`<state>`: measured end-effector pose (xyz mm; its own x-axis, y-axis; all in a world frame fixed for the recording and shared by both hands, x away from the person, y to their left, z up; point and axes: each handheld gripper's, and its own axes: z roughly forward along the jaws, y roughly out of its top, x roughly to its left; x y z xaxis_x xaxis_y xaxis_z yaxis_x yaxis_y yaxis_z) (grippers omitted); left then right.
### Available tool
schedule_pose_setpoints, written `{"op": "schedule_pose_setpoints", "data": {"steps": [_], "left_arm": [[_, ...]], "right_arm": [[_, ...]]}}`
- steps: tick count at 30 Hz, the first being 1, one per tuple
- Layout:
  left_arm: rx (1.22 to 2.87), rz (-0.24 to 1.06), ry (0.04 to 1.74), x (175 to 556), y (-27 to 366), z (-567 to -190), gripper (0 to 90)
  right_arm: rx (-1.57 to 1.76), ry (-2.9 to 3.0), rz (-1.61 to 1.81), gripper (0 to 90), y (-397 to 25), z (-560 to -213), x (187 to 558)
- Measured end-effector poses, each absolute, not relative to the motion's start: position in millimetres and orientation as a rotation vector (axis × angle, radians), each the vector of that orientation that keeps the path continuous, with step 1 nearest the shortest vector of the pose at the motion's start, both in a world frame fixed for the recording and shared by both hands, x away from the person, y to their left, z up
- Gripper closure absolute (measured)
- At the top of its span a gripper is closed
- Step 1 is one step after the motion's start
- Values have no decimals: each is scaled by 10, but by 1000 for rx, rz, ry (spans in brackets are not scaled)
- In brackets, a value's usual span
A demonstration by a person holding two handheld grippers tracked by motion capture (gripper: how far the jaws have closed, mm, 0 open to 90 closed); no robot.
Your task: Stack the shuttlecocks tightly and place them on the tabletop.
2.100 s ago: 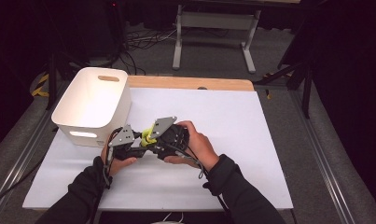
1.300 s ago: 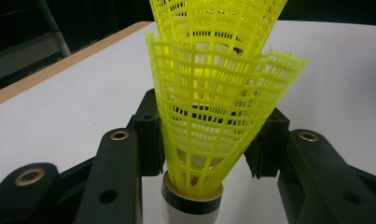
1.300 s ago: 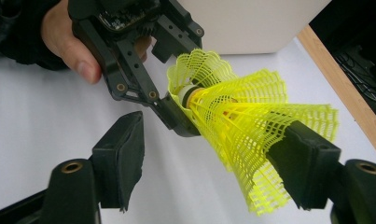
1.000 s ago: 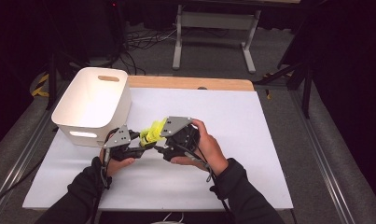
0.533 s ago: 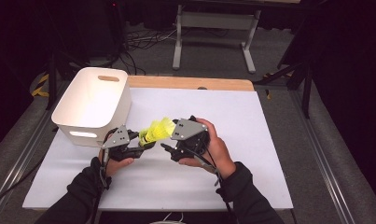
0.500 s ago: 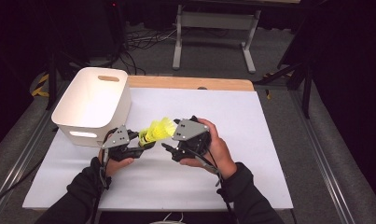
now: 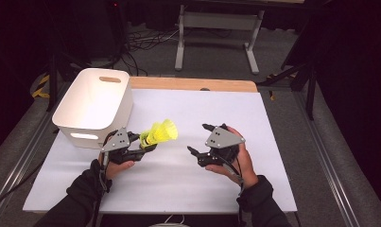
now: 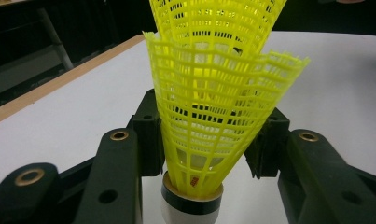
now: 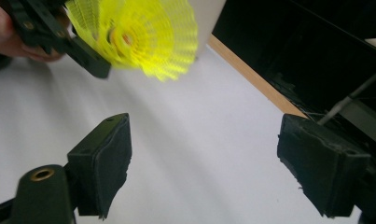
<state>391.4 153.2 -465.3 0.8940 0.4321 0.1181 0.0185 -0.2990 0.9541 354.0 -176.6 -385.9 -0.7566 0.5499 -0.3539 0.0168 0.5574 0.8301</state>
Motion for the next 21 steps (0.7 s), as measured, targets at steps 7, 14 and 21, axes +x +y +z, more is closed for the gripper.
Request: {"op": "schedule_pose_setpoints", "data": {"steps": [7,14,21], "left_arm": [[1820,421,337,3878,1568,-4635,559],[1820,438,329,3867,1607,-4613,559],[1810,452,326,3840,1664,-4574,559]], "right_arm": [[523,2164,1154,183,-2047,-4084,3522],[579,2123,1185,167,-2283,-4271,3477],[624,2073,1223,140,-2442,-4391,3426]]}}
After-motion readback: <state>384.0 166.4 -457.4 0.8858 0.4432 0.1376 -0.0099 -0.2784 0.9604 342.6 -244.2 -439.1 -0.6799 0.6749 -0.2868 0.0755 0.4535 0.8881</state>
